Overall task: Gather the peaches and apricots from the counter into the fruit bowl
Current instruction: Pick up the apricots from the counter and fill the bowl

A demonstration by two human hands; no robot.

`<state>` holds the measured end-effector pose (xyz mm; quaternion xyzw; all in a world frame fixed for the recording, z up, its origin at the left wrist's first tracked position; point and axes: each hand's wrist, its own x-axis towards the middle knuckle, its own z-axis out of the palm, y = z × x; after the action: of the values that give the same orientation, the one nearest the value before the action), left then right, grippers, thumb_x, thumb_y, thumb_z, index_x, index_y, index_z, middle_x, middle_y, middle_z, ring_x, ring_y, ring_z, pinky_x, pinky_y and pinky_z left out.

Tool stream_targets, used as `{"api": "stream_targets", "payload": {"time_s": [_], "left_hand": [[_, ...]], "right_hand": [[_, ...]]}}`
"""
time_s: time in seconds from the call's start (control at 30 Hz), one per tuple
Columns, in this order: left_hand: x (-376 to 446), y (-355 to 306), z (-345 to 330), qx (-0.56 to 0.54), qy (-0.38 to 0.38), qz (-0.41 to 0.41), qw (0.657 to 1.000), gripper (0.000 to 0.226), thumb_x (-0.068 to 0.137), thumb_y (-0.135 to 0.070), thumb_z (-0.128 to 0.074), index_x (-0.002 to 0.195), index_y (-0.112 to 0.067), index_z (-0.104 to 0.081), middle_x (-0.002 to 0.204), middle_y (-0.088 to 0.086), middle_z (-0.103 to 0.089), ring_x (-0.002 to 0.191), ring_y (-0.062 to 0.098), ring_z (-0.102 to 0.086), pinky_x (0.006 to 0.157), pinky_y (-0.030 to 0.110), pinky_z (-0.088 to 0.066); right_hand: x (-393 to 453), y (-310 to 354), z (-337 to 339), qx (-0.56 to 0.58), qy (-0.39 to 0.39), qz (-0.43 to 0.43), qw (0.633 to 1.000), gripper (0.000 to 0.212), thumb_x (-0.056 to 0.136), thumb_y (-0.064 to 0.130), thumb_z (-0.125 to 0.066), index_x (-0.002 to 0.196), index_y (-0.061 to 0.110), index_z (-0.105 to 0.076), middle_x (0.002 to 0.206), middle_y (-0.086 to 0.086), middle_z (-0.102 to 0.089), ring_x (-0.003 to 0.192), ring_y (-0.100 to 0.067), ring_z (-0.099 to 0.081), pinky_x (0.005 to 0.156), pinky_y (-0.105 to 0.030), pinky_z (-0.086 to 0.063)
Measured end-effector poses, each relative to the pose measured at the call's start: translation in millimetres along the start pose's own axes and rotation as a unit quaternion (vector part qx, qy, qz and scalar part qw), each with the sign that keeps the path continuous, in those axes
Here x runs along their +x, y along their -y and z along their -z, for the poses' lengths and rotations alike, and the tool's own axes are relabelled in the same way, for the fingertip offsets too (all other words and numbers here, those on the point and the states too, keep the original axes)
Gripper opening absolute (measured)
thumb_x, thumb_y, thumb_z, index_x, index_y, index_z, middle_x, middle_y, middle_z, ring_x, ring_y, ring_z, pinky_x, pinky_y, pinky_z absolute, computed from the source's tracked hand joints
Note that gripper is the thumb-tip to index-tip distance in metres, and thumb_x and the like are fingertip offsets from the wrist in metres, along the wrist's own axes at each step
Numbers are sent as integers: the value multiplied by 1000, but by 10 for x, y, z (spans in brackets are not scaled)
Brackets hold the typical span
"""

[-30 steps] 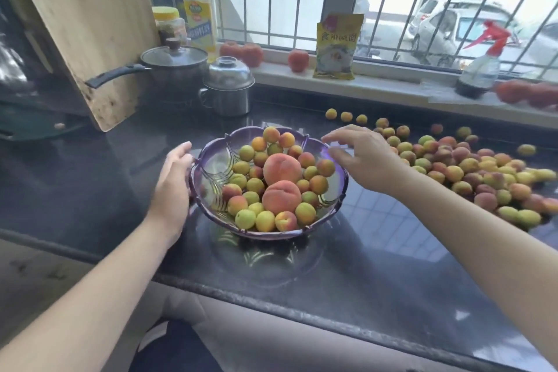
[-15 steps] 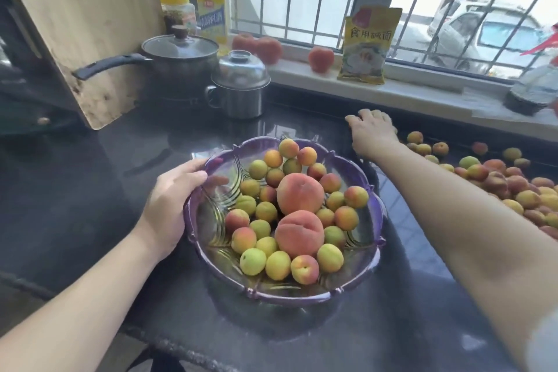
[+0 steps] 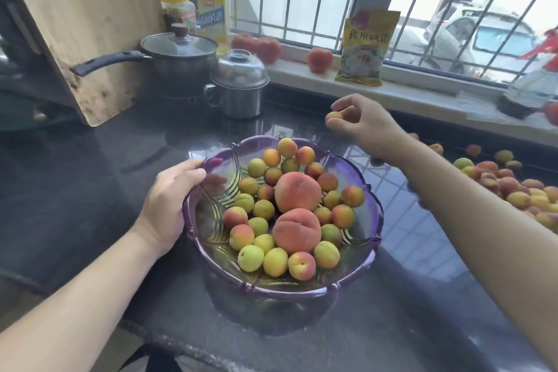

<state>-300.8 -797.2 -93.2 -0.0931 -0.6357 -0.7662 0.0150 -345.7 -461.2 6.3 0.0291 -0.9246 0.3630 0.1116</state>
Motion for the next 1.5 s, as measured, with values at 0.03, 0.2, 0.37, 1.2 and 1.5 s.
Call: {"api": "stream_targets", "payload": {"time_s": [0.03,0.2,0.37,1.2,1.5], "left_hand": [[-1,-4,-3,3,0,-4,1000,36,90,-22,-52,107,-14,-83,101,18,-82,98,28,-77,91,34,-62],[-44,-57,-40,-3,4,-4,1000,35,89,-21,-51,100,-17,-84,97,13,-82,91,23,-78,80,27,-62],[-84,-101,-57,10,4,12,1000,38,90,-25,-50,112,-10,-77,101,12,-82,101,31,-76,84,35,-64],[-377,-105,-294,143,-13,-2,990,77,70,-50,-51,142,-28,-64,134,-6,-72,129,19,-65,114,56,-50],[-386,-82,-296,137,-14,1,990,72,74,-47,-51,141,-28,-64,136,-4,-71,132,22,-64,115,59,-48]], "right_hand": [[-206,175,90,13,37,16,999,20,94,31,-70,112,24,-64,93,8,-69,68,2,-62,51,-11,-46],[-757,355,97,-309,149,108,933,24,92,55,-60,104,36,-65,92,14,-62,94,-12,-51,78,-33,-43],[-848,295,98,-277,70,80,955,27,102,37,-50,115,29,-72,119,8,-57,114,-19,-46,96,-38,-41],[-808,-873,385,-438,-64,-91,892,26,94,25,-65,121,23,-65,115,-6,-65,108,-29,-54,89,-44,-48],[-1540,154,268,-193,58,43,979,17,89,36,-73,104,33,-66,98,11,-63,97,-12,-49,84,-33,-46]]}}
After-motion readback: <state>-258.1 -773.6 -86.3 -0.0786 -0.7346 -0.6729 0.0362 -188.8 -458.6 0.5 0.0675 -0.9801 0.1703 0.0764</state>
